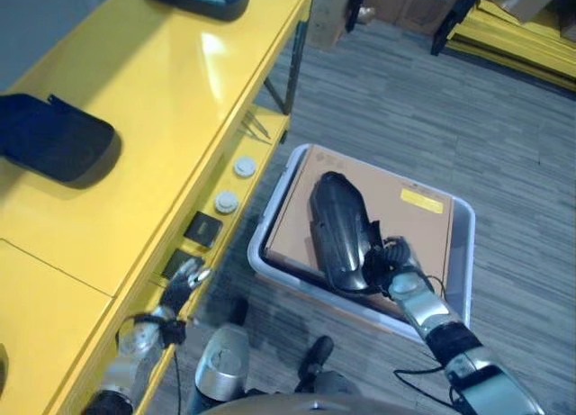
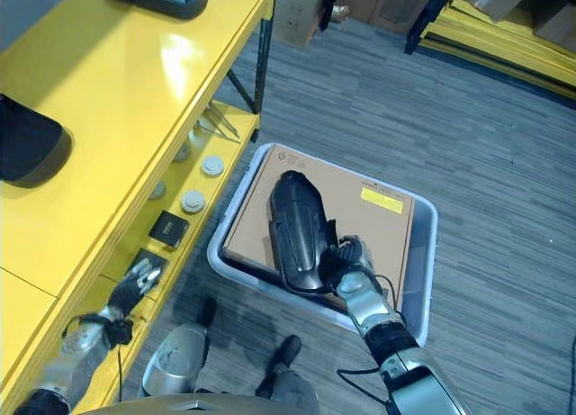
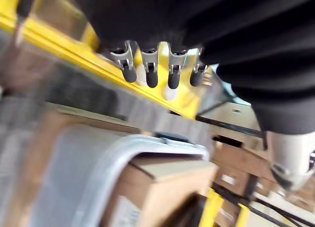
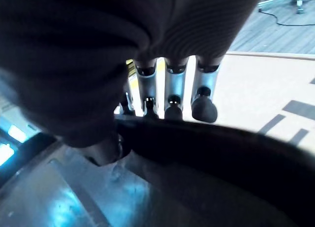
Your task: Move parts from the plastic box to the shelf.
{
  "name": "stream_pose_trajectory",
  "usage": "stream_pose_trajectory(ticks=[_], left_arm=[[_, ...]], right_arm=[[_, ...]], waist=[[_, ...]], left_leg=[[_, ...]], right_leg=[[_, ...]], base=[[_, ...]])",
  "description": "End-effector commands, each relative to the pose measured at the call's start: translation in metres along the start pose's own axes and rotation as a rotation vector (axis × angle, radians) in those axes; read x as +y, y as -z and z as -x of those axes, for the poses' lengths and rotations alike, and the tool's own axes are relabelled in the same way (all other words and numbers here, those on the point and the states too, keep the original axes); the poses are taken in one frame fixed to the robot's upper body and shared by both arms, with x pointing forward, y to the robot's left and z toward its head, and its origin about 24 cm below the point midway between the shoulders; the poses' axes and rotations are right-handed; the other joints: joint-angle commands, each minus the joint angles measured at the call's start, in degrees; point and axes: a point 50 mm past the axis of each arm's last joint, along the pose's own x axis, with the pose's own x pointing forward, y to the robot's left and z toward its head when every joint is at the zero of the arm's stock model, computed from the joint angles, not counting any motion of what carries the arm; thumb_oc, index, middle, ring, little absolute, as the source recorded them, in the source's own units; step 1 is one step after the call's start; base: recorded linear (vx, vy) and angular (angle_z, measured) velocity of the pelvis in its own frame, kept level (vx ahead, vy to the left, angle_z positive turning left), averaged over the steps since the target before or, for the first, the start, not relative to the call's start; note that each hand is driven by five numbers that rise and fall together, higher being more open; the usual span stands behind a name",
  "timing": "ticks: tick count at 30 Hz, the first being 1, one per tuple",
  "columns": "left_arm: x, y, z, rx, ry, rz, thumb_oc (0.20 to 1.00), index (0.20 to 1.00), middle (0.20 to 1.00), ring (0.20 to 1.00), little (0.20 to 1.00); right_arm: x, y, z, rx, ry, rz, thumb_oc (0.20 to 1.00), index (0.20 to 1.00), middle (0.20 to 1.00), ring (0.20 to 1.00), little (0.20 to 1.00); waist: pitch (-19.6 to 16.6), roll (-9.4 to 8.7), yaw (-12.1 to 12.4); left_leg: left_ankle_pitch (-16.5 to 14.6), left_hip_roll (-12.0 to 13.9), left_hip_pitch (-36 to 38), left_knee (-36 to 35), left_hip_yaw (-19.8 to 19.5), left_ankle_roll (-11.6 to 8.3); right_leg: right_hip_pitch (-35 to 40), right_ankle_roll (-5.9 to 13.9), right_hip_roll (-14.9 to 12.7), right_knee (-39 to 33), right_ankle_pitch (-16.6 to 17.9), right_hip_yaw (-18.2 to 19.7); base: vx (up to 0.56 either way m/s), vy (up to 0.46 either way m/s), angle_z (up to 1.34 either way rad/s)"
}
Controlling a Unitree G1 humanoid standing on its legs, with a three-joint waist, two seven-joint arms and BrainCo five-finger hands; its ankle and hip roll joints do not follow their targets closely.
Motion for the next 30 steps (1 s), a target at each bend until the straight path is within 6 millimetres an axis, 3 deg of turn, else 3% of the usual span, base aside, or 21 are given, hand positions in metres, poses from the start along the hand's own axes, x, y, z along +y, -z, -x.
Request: stream_pose_trajectory(ticks=[1, 7, 13, 15, 22, 30], left_arm=[[-0.006, 0.017, 0.004, 0.074, 0.062, 0.113, 1.0, 1.0, 1.0, 1.0, 1.0], [-0.036, -0.004, -0.014, 0.051, 0.199, 0.209, 1.0, 1.0, 1.0, 1.0, 1.0], [-0.055, 0.014, -0.031, 0.241, 0.149, 0.282, 1.0, 1.0, 1.0, 1.0, 1.0], [-0.056, 0.015, -0.033, 0.25, 0.145, 0.281, 1.0, 1.0, 1.0, 1.0, 1.0], [-0.061, 0.015, -0.052, 0.33, 0.118, 0.337, 1.0, 1.0, 1.0, 1.0, 1.0], [-0.092, 0.005, -0.066, 0.341, 0.209, 0.551, 1.0, 1.0, 1.0, 1.0, 1.0]], right_arm=[[-0.024, -0.007, -0.005, -0.051, 0.112, -0.006, 0.2, 0.2, 0.2, 0.2, 0.2], [-0.032, 0.001, -0.004, -0.035, 0.115, -0.001, 0.2, 0.2, 0.2, 0.2, 0.2], [-0.019, -0.005, 0.0, -0.059, 0.042, 0.023, 0.2, 0.2, 0.2, 0.2, 0.2], [-0.017, -0.007, 0.0, -0.063, 0.038, 0.023, 0.2, 0.2, 0.2, 0.2, 0.2], [-0.005, -0.028, 0.002, -0.13, -0.013, 0.043, 0.2, 0.2, 0.2, 0.2, 0.2], [0.001, -0.055, 0.001, -0.232, -0.043, 0.075, 0.2, 0.2, 0.2, 0.2, 0.2]], waist=[[-6.73, 2.07, 0.61], [-8.61, 3.02, -2.65], [-9.83, 3.15, -6.39], [-9.83, 3.18, -6.61], [-11.05, 3.76, -9.07], [-11.73, 3.95, -10.28]], left_leg=[[-0.83, -0.03, 0.85, -4.06, -0.79, 1.28], [-0.75, 0.56, 3.5, -5.01, 1.19, 1.11], [-0.95, 1.21, 5.13, -5.42, 4.17, 0.99], [-0.96, 1.24, 5.26, -5.45, 4.38, 0.98], [-1.16, 1.45, 6.3, -5.7, 6.4, 0.79], [-1.58, 1.42, 7.09, -5.38, 7.29, 0.69]], right_leg=[[-0.61, 3.22, -0.85, 4.54, -5.42, 1.5], [0.66, 3.14, -0.37, 4.33, -5.78, 3.23], [0.7, 3.1, 0.21, 4.37, -6.13, 5.32], [0.68, 3.1, 0.23, 4.4, -6.14, 5.5], [0.54, 3.22, 0.43, 4.19, -6.17, 7.09], [0.47, 3.42, 0.17, 4.45, -5.99, 7.85]], base=[[0.09, -0.013, -0.09], [0.07, -0.025, -0.19], [0.04, -0.013, -0.24], [0.01, 0.006, -0.25], [0.02, 0.028, -0.12], [0.02, 0.024, -0.07]])
